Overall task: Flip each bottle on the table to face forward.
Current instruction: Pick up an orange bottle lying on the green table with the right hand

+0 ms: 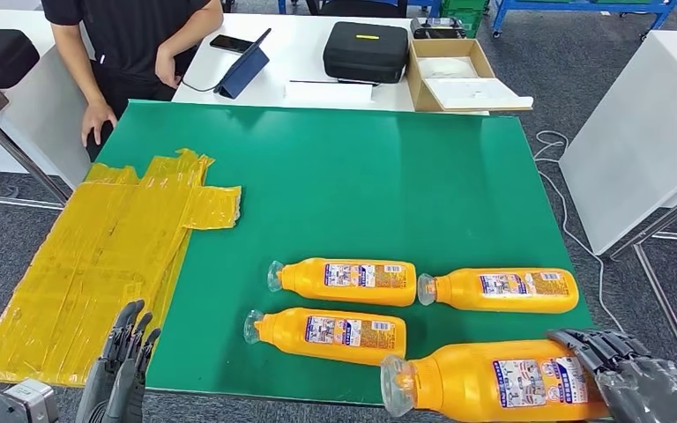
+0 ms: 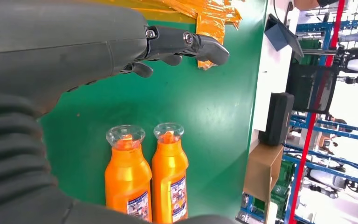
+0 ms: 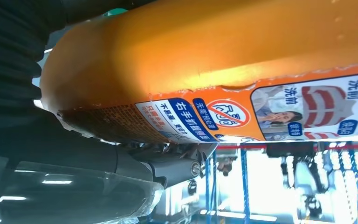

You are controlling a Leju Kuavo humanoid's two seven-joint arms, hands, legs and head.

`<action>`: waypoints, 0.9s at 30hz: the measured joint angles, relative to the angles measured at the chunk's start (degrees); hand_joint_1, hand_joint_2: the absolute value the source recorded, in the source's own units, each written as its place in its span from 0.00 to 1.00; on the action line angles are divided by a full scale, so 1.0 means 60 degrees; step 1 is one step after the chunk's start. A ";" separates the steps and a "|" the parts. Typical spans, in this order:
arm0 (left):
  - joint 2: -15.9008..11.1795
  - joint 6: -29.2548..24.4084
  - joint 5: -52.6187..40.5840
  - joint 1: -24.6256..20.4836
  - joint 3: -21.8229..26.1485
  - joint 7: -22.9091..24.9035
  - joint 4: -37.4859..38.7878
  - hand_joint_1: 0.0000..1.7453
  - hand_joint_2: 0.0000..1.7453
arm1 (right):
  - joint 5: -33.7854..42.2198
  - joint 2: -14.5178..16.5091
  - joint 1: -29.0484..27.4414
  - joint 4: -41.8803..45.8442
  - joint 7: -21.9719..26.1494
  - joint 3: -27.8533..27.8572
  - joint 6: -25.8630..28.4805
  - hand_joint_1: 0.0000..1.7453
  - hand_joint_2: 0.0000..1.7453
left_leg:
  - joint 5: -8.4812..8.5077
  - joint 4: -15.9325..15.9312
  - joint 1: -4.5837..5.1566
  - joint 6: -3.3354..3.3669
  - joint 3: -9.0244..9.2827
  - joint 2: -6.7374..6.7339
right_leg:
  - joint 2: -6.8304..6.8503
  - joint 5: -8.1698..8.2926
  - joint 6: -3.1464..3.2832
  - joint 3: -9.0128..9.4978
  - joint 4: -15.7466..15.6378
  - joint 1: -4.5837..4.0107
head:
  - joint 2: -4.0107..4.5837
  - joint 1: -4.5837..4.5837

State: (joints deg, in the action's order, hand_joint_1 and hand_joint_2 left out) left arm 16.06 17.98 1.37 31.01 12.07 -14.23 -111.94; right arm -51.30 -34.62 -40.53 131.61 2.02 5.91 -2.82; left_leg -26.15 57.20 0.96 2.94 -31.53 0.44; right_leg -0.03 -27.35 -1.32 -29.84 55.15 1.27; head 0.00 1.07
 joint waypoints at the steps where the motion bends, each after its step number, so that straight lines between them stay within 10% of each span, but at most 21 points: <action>1: -0.0002 -0.0040 0.0029 -0.0005 -0.0011 -0.0011 0.0016 0.00 1.00 | 0.0102 0.0021 -0.0023 0.0043 0.0105 0.0146 -0.0007 0.93 1.00 | 0.0000 0.0001 0.0001 0.0000 -0.0002 -0.0003 | 0.0000 0.0001 -0.0001 0.0008 0.0000 0.0000 | 0.0000 0.0000; 11: -0.1187 -0.1655 0.2017 -0.0358 -0.1772 -0.0392 0.0252 0.00 1.00 | 0.1931 -0.0218 0.1519 -0.0530 0.1534 0.1143 -0.0546 0.88 1.00 | 0.0014 0.0002 0.0002 0.0014 -0.0003 -0.0031 | -0.0023 0.0020 -0.0018 0.0039 0.0000 0.0000 | 0.0000 0.0000; 20: -0.2715 -0.2418 0.4670 -0.2176 -0.5516 -0.0216 0.0986 0.00 1.00 | 0.1782 0.0502 0.5642 -0.3146 0.0647 -0.1975 -0.0351 0.87 1.00 | 0.0101 0.0001 -0.0005 0.0000 -0.0035 -0.0029 | -0.0035 0.0095 -0.0003 0.0015 0.0003 -0.0005 | 0.0000 0.0000; 27: -0.2993 -0.2571 0.4693 -0.3083 -0.6735 -0.0232 0.1413 0.00 1.00 | 0.1776 0.2197 0.7105 -0.4511 -0.0235 -0.3681 -0.0158 0.89 1.00 | 0.0106 0.0000 -0.0026 -0.0005 -0.0062 -0.0027 | -0.0035 0.0095 -0.0002 -0.0006 0.0008 -0.0026 | 0.0000 -0.0001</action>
State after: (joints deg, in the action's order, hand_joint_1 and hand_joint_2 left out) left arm -1.90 2.55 29.52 12.51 -28.35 -15.63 -103.46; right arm -40.64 -21.43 2.10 104.54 0.61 -16.18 -3.77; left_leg -25.51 57.20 0.80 2.91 -31.91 0.27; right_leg -0.24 -26.77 -1.33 -29.88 55.19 1.11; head 0.00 1.06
